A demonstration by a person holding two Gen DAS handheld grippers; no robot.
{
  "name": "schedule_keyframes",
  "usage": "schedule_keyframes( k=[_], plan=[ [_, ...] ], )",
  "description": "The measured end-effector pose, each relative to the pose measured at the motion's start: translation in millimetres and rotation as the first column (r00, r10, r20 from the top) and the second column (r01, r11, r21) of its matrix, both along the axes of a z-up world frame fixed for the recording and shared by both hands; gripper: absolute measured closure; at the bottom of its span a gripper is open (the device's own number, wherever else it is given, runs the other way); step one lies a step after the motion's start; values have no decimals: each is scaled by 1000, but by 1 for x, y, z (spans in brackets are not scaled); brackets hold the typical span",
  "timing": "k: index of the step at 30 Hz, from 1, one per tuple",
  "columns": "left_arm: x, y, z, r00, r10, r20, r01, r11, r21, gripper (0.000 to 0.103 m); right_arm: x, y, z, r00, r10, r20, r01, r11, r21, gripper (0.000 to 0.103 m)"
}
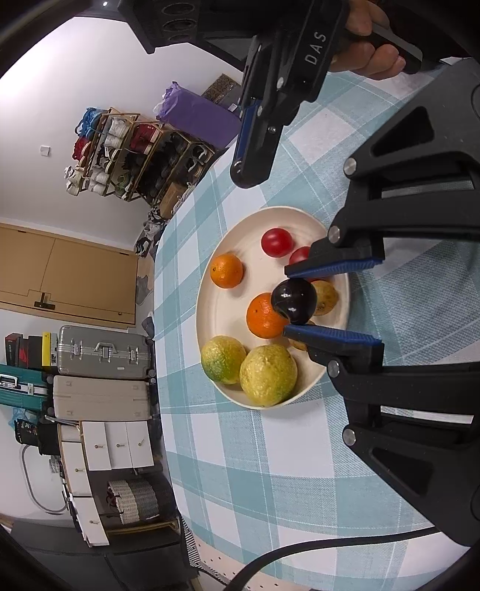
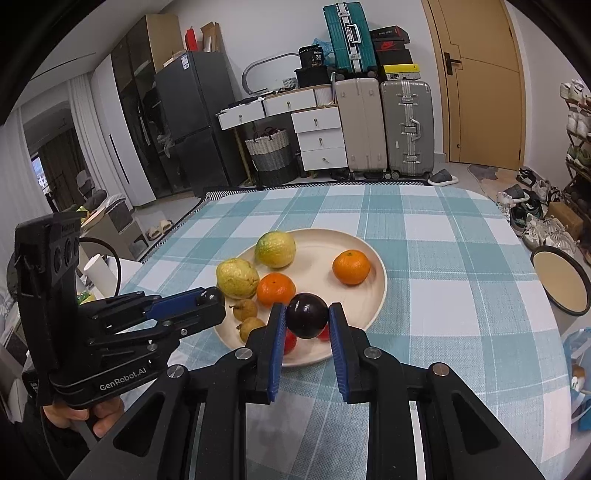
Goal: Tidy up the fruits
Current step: 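Carry both dark plums over the cream plate, then lower the plums onto the plate and open both tools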
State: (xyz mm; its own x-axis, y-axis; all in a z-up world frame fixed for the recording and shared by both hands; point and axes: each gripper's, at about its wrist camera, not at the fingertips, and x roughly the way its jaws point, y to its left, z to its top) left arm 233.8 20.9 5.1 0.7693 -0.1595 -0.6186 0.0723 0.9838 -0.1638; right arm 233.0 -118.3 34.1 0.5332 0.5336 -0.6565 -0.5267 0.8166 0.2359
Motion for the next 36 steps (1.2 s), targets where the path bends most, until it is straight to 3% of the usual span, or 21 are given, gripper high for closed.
schedule_keyframes(
  k=[16,36],
  plan=[
    [31,0,-5,1000,12,-12,-12,1000,6,81,27,0,-9,1000,-21,-22,22,1000,22,79],
    [55,2,-26,998,24,-50,-23,1000,17,81,53,16,-38,996,-30,-80,29,999,-16,79]
  ],
)
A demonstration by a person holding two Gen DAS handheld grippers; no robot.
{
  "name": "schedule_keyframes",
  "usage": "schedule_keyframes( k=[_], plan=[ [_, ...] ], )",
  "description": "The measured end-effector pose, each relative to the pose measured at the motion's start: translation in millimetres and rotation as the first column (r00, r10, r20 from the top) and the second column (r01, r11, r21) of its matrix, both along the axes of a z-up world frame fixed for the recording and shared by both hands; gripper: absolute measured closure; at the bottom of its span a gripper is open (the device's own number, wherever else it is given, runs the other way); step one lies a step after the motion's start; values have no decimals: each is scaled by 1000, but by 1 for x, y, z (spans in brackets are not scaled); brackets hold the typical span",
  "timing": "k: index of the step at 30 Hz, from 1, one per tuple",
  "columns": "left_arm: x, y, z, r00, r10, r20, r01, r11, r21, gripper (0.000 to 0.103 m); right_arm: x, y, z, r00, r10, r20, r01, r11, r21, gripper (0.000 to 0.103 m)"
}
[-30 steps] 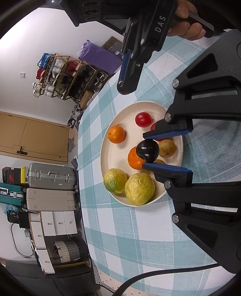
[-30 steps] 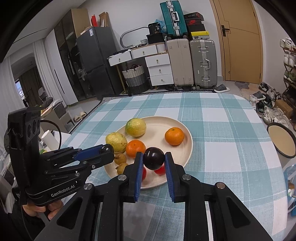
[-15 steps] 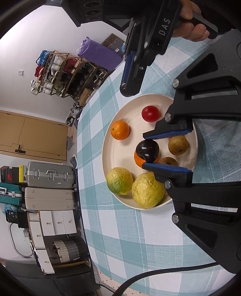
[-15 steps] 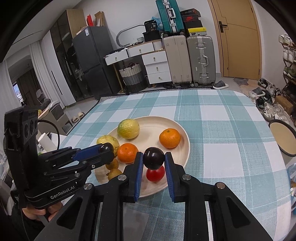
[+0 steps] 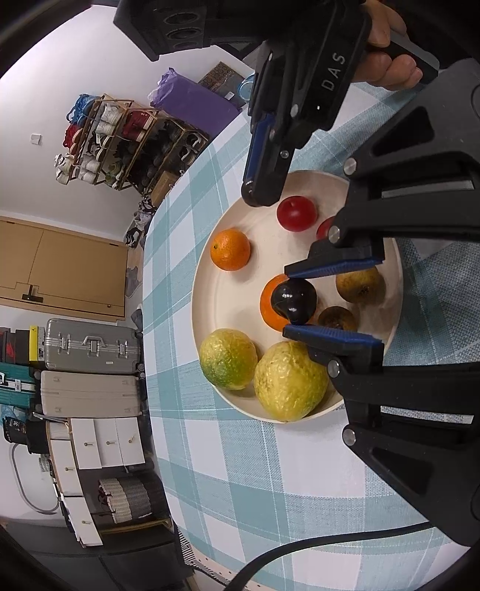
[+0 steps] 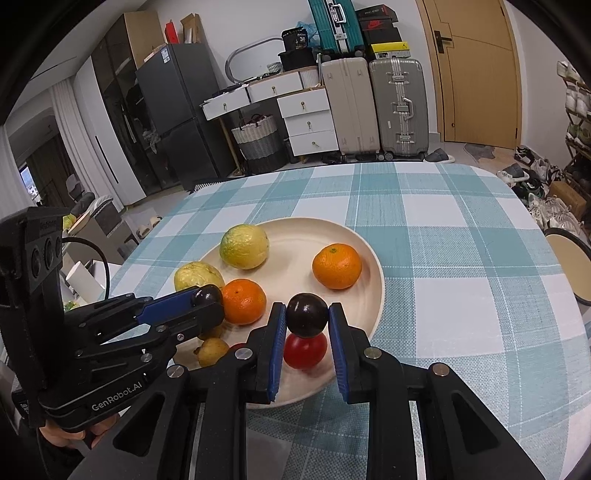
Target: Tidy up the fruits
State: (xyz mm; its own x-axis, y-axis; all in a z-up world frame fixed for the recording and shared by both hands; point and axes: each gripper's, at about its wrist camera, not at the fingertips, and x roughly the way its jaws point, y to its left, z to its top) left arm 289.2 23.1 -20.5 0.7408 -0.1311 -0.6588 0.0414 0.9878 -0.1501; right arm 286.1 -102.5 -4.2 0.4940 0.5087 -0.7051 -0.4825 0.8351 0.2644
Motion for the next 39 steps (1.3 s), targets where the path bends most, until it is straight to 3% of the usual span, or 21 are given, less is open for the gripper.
schedule_keyframes(
  k=[8,13,16,19,23,25,27,29,32,39],
  plan=[
    [0,-4,-2,1000,-3,4,3,1000,23,80,3,1,-7,1000,-10,-9,10,1000,-26,79],
    [-3,-3,0,1000,-9,7,9,1000,12,78,-6,1,2,999,11,35,-10,1000,-27,78],
    [-6,0,2,1000,0,9,0,1000,15,72,-10,-1,6,998,17,52,-15,999,-32,73],
    [-12,1,7,999,17,28,-18,999,30,56,-11,-2,9,998,11,66,-8,999,-45,68],
    [-29,5,15,997,31,76,-34,999,40,23,-17,-10,12,997,3,72,-1,999,-35,50],
    [-41,6,21,994,38,103,-43,998,46,17,-22,-14,14,997,-1,81,3,999,-34,41],
    [-51,7,25,992,44,118,-50,997,50,9,-29,-18,16,995,-3,95,6,999,-34,19],
    [-62,8,29,990,53,132,-60,997,50,1,-36,-22,18,994,-4,111,7,1000,-28,8],
    [-80,8,33,985,59,161,-66,997,41,0,-46,-27,20,993,5,122,-3,1000,-18,0],
    [-112,7,33,977,81,199,-90,995,34,0,-69,-31,19,987,24,157,-22,1000,-14,0]
  ],
)
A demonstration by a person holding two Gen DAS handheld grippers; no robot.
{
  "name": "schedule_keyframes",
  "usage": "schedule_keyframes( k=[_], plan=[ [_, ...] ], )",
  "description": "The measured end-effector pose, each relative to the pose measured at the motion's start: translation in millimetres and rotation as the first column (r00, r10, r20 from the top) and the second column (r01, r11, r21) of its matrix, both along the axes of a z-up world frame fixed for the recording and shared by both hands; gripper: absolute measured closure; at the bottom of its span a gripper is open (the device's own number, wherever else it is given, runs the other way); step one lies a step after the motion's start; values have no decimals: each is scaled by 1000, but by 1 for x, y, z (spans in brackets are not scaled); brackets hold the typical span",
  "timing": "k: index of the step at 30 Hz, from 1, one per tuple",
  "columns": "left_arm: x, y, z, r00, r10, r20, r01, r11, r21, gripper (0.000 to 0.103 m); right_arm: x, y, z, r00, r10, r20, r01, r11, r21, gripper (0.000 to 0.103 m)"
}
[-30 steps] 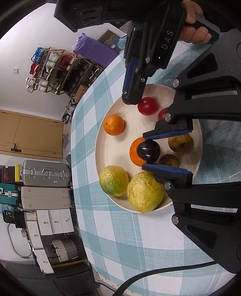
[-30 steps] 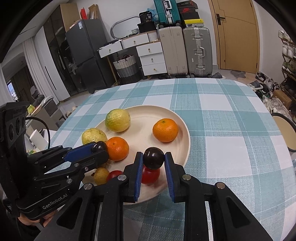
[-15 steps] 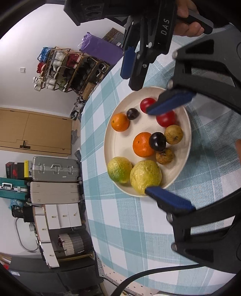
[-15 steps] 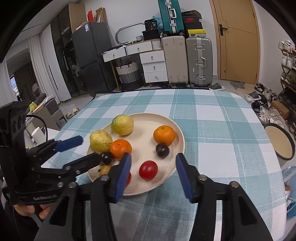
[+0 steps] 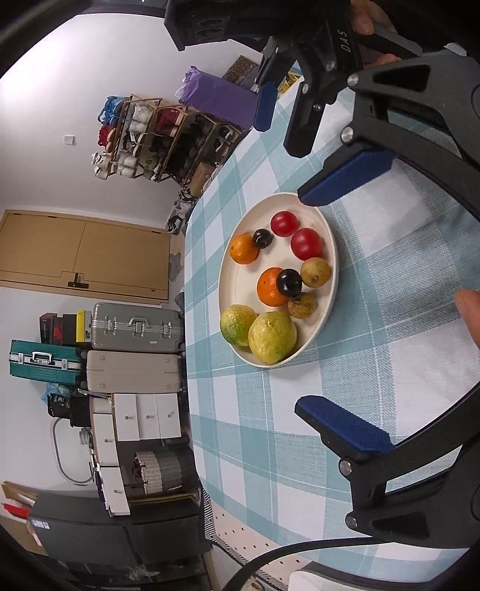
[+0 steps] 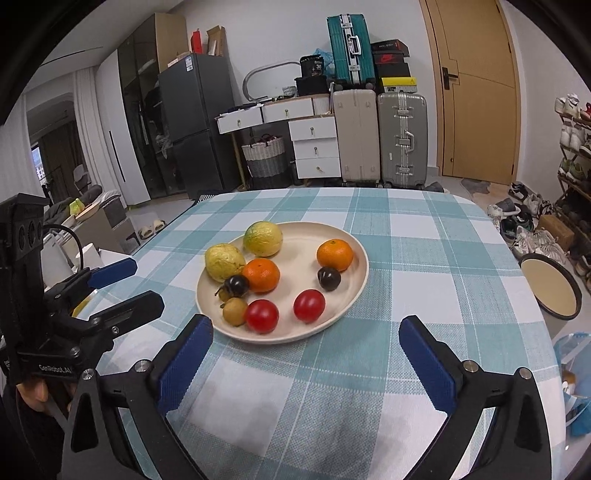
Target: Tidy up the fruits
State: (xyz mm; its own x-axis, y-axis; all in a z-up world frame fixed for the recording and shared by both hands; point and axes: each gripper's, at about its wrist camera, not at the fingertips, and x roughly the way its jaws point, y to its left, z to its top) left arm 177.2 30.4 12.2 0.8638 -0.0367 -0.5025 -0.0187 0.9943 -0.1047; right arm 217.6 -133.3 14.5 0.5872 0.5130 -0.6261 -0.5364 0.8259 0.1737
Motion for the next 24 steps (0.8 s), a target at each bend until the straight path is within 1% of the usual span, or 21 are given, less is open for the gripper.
schedule_keyframes(
  k=[3,6,11,14,19,24],
  plan=[
    [-7,-4,-2,1000,9,11,-9,1000,6,0,-9,-2,1,1000,6,27,-6,1000,19,0],
    [-11,-7,-3,1000,9,30,-9,1000,-6,0,-14,-6,3,998,-5,59,3,999,46,0],
    [-13,-6,-3,997,40,70,-39,999,-10,0,-14,-12,4,995,-16,98,7,996,88,0],
    [-12,-5,-2,996,47,76,-46,999,-17,0,-14,-13,5,994,-7,112,-6,994,112,0],
    [-14,-2,0,994,65,91,-63,998,-27,0,-20,-13,6,989,2,149,-19,993,113,0],
    [-15,-2,0,993,61,99,-59,998,-21,0,-23,-10,2,987,11,161,-27,995,99,0]
  ],
)
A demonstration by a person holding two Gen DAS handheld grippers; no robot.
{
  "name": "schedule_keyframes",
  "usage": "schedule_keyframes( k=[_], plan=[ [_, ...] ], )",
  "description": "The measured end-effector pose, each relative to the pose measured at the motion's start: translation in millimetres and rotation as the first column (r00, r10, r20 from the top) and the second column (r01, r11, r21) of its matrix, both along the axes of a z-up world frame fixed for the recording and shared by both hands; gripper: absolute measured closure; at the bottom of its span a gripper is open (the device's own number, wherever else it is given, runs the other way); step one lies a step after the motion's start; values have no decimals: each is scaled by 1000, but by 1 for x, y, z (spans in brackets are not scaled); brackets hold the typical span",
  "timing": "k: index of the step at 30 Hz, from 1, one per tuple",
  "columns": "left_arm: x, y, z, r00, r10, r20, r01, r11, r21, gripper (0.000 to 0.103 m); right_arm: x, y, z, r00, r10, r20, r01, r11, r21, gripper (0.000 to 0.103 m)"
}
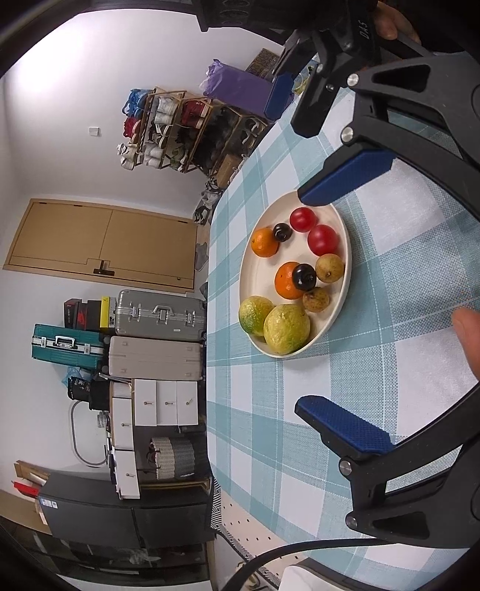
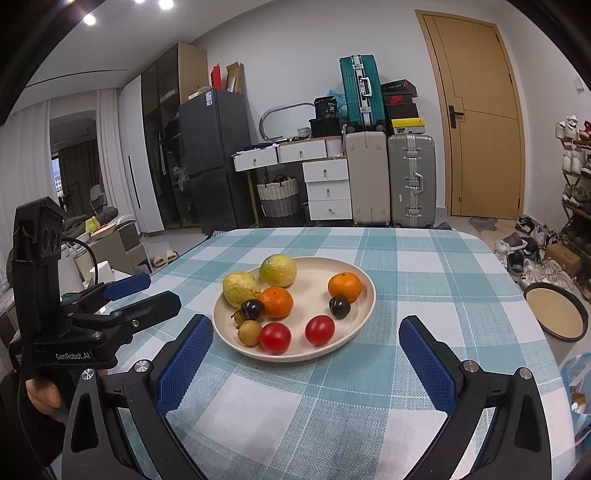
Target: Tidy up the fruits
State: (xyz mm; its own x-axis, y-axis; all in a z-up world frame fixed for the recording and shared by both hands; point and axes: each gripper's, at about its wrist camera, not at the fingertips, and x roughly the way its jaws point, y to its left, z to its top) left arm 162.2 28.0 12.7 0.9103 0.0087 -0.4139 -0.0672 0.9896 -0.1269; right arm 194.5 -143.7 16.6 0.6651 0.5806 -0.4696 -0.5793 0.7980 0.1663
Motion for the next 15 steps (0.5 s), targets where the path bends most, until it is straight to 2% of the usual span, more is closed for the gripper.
schedule_keyframes(
  k=[15],
  plan=[
    [-1,-2,2,1000,-14,13,14,1000,8,0,-1,-7,3,999,-34,-1,34,999,24,0]
  ],
)
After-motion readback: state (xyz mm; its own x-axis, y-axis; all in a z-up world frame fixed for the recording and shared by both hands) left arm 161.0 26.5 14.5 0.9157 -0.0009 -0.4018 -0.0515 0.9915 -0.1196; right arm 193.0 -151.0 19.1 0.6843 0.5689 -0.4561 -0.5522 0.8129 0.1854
